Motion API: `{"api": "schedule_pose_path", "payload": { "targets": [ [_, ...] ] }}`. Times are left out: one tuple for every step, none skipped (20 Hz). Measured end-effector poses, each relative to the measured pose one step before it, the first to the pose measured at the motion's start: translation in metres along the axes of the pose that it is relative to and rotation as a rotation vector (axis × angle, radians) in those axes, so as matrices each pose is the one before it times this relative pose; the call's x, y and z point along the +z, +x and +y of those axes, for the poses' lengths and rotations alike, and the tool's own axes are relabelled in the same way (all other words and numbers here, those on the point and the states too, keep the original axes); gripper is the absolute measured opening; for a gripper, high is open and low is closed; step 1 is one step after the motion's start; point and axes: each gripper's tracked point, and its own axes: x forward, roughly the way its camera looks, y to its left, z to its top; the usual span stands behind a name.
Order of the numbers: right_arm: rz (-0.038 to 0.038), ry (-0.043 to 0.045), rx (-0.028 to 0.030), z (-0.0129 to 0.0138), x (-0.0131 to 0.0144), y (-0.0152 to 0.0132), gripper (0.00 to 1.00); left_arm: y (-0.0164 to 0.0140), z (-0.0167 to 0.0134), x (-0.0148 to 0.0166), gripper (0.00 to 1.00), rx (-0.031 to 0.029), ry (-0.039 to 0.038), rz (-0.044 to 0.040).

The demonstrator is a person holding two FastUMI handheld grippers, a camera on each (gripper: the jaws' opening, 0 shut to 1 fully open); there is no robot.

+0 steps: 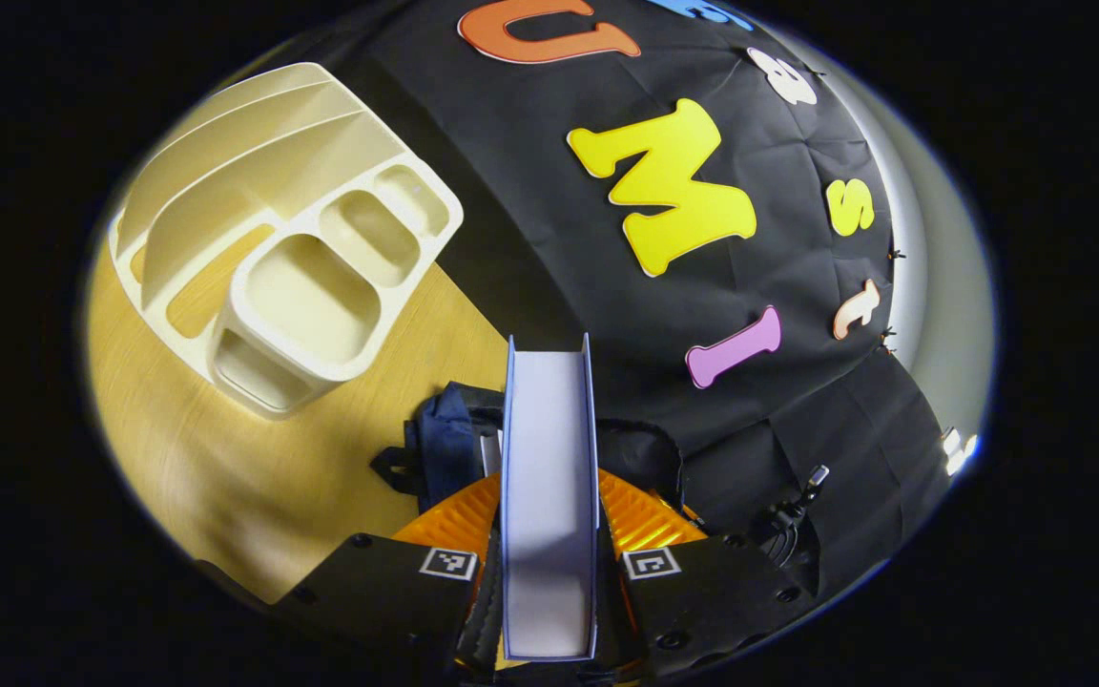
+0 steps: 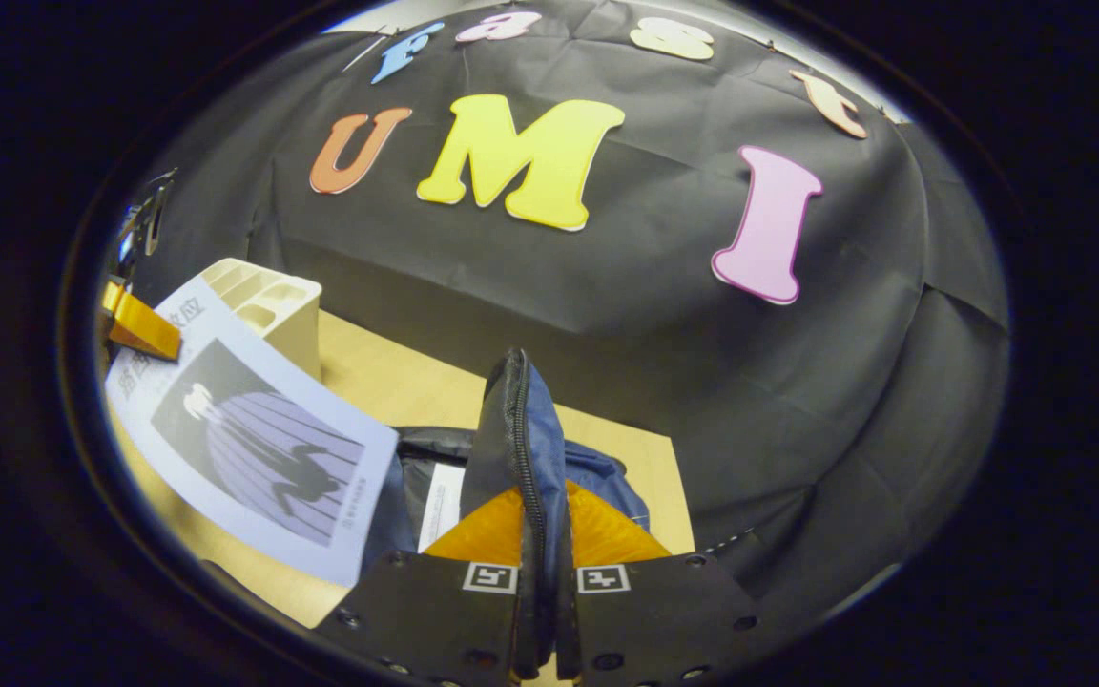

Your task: Open the schoolbag, grab two books from the bookshelf and put them into the schoolbag.

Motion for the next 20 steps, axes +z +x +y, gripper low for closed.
{"api": "schedule_pose_path", "payload": {
  "targets": [
    [-0.01207, 0.00103, 0.00124, -0.0027, 0.00407, -0.00118, 0.08, 0.01895, -0.00595, 0.00228, 0.41, 0.00716, 0.00478, -0.00084],
    [-0.00691, 0.00148, 0.00195, -0.00283, 0.00249, -0.0009, 0.08, 0.01526, -0.00135, -0.0001, 0.41, 0.01263, 0.00617, 0.00087],
    [-0.00343, 0.00498, 0.00182, -0.0024, 0.00091, -0.00018, 0.08, 0.012, 0.0013, -0.00082, 0.41, 0.0111, 0.00532, 0.00058],
    [-0.00212, 0.00417, 0.00309, -0.00203, 0.00037, 0.00042, 0.08, 0.01149, 0.00109, -0.00237, 0.41, 0.00844, 0.00101, 0.00547],
    [-0.00022, 0.00736, 0.00165, -0.00245, 0.00071, 0.00041, 0.08, 0.01185, 0.0024, -0.00234, 0.41, 0.00204, -0.00592, 0.00541],
    [-0.00241, 0.00846, 0.00198, -0.00182, -0.00007, 0.00012, 0.08, 0.01118, 0.00187, -0.00362, 0.41, 0.00575, -0.00744, 0.01006],
    [-0.0025, 0.01133, 0.00366, -0.00116, 0.0006, -0.0006, 0.08, 0.01005, 0.00442, -0.00332, 0.41, 0.01933, 0.00016, 0.01053],
    [-0.00376, 0.01227, 0.00481, 0.0002, 0.00137, -0.00079, 0.08, 0.00984, 0.00886, -0.00537, 0.42, 0.03457, 0.00992, 0.00797],
    [-0.00887, 0.01443, 0.00235, -0.00077, 0.00285, -0.00052, 0.08, 0.00785, 0.00163, -0.00045, 0.41, -0.01012, -0.01646, -0.00226],
    [-0.00807, 0.01242, 0.00315, -0.00081, 0.0035, -0.00125, 0.08, 0.00346, 0.00147, -0.00486, 0.41, 0.00524, -0.00454, 0.00876],
    [-0.01054, 0.01247, 0.00301, 0.00025, 0.00346, -0.00121, 0.08, 0.00687, 0.00367, -0.00481, 0.41, 0.01342, 0.01088, -0.00137],
    [-0.0104, 0.01164, 0.00273, 0.0009, 0.00213, -0.00185, 0.08, 0.00436, 0.00648, -0.00337, 0.42, 0.02187, 0.01614, -0.00859],
    [-0.00619, 0.00957, 0.00407, 0.00123, 0.00163, -0.00058, 0.08, 0.00422, 0.0036, -0.00025, 0.42, 0.01652, 0.00961, -0.01896],
    [-0.00617, 0.00606, 0.00649, 0.00263, 0.00112, -0.00035, 0.1, 0.0042, -0.0001, -0.00115, 0.42, -0.00096, 0.00998, -0.01669],
    [-0.00579, 0.00442, 0.00076, 0.0007, 0.00111, 0.00007, 0.08, 0.00341, 0.00017, -0.00408, 0.42, 0.00569, 0.01715, -0.00796],
    [-0.00509, 0.00166, -0.00348, -0.0007, 0.0006, 0.00089, 0.08, 0.00464, -0.00116, 0.00024, 0.42, 0.00267, 0.01544, -0.02529],
    [-0.00577, -0.00115, -0.0036, -0.00048, 0.00161, -0.00099, 0.08, 0.00493, -0.00049, -0.00306, 0.42, 0.00151, 0.02064, -0.00736],
    [-0.00664, 0.00482, 0.00047, 0.00069, 0.00186, -0.00141, 0.08, 0.00487, -0.00113, -0.00402, 0.42, -0.00057, 0.01315, -0.00849],
    [-0.00804, 0.00966, 0.00725, 0.00228, 0.00232, -0.001, 0.08, 0.00744, -0.00215, -0.00548, 0.42, -0.00439, 0.00505, 0.0026],
    [-0.00512, 0.00555, 0.00797, 0.00298, 0.00147, -0.00008, 0.1, 0.00664, -0.00306, -0.00642, 0.42, -0.00656, -0.00264, 0.00664]
  ]
}}
